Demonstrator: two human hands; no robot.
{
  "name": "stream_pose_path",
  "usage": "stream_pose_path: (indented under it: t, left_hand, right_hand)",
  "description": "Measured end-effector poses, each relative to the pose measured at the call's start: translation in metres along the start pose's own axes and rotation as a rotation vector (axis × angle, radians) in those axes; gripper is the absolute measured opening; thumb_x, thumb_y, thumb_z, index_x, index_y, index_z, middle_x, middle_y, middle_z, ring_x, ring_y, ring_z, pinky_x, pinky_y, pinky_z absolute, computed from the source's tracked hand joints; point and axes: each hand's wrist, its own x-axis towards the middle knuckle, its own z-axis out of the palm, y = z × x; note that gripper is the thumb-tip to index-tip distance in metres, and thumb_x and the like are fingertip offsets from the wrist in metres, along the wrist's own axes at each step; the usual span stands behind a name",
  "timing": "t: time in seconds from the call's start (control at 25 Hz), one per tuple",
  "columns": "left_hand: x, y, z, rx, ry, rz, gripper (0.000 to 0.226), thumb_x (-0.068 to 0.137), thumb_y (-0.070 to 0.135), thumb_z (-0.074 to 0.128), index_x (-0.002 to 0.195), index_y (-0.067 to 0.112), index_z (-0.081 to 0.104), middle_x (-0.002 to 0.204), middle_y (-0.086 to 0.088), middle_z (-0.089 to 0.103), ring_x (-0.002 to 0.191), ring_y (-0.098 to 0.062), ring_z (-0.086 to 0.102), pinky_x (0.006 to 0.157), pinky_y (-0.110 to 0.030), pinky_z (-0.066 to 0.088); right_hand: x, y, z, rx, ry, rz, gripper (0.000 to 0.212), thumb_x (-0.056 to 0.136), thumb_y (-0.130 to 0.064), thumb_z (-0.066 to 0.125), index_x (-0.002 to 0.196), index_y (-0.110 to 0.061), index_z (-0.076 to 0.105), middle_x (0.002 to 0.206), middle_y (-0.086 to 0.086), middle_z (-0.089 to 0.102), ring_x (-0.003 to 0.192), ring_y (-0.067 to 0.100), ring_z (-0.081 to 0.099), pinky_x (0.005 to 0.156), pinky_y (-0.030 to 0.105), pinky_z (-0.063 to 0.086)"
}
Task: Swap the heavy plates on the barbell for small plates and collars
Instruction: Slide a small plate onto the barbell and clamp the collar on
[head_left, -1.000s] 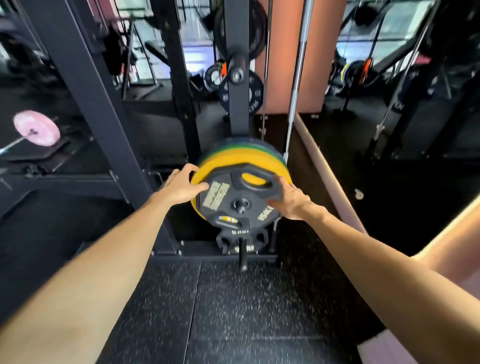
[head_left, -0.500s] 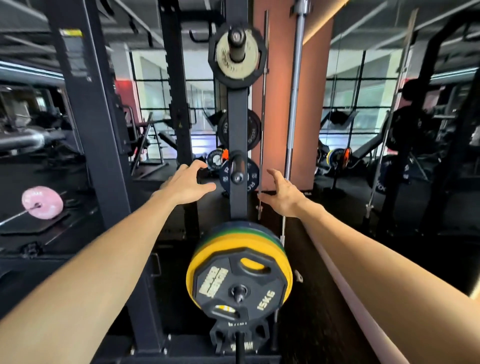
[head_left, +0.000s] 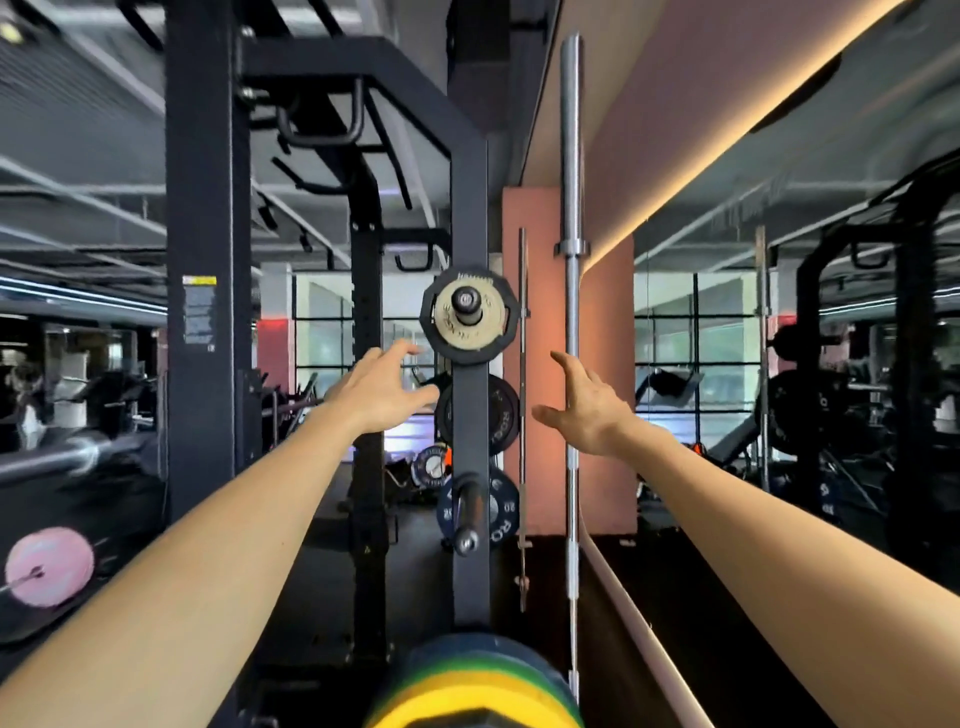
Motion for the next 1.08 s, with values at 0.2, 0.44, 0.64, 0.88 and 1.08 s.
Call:
stream_pose_path:
  t: [0.2, 0.44, 0.64, 0.88, 1.08]
  left_hand:
    - [0.025, 0.020, -0.019, 0.023, 0.083, -0.009, 0.067, 0.085, 0.056, 0.058, 0.142, 0.032, 0.032, 0.144, -0.006, 0.042, 0.125, -0.028, 0.049, 0.098, -0.042, 0.043]
    - [0.072, 0.010, -0.014, 0.011, 0.126, -0.027, 0.063, 0.089, 0.052, 0.054, 0.141, 0.022, 0.036, 0.141, -0.007, 0.047, 0.126, -0.027, 0.048, 0.100, -0.043, 0.043]
    - [0.128, -0.012, 0.013, 0.054, 0.117, -0.023, 0.047, 0.096, 0.040, 0.045, 0.137, 0.017, 0.043, 0.123, -0.013, 0.060, 0.116, -0.030, 0.054, 0.097, -0.043, 0.045]
    - [0.212, -0.040, 0.051, 0.070, 0.122, 0.003, 0.036, 0.099, 0.038, 0.041, 0.127, 0.019, 0.052, 0.120, -0.010, 0.062, 0.109, -0.031, 0.056, 0.094, -0.042, 0.047]
    - [0.266, -0.046, 0.076, -0.017, 0.127, 0.087, 0.035, 0.101, 0.034, 0.040, 0.080, 0.011, 0.055, 0.100, -0.021, 0.064, 0.099, -0.040, 0.057, 0.071, -0.032, 0.039]
  right_hand:
    - [0.026, -0.007, -0.037, -0.108, 0.079, -0.050, 0.076, 0.092, -0.046, 0.055, 0.152, -0.028, 0.013, 0.155, 0.006, 0.029, 0.139, 0.034, 0.032, 0.111, 0.054, 0.028]
    - [0.066, -0.008, -0.039, -0.191, 0.088, -0.052, 0.067, 0.095, -0.042, 0.050, 0.151, -0.017, 0.023, 0.153, 0.009, 0.032, 0.138, 0.033, 0.033, 0.109, 0.051, 0.027]
    - [0.119, -0.004, -0.011, -0.257, 0.080, -0.062, 0.053, 0.097, -0.040, 0.045, 0.141, -0.012, 0.039, 0.142, 0.012, 0.040, 0.131, 0.032, 0.039, 0.105, 0.047, 0.032]
    - [0.204, 0.004, 0.040, -0.242, 0.080, -0.071, 0.048, 0.099, -0.036, 0.039, 0.136, -0.006, 0.045, 0.136, 0.017, 0.042, 0.126, 0.038, 0.039, 0.104, 0.045, 0.036]
    - [0.264, 0.014, 0.066, -0.172, 0.091, -0.035, 0.043, 0.100, -0.035, 0.031, 0.114, -0.006, 0.060, 0.123, 0.017, 0.056, 0.116, 0.035, 0.043, 0.093, 0.038, 0.035]
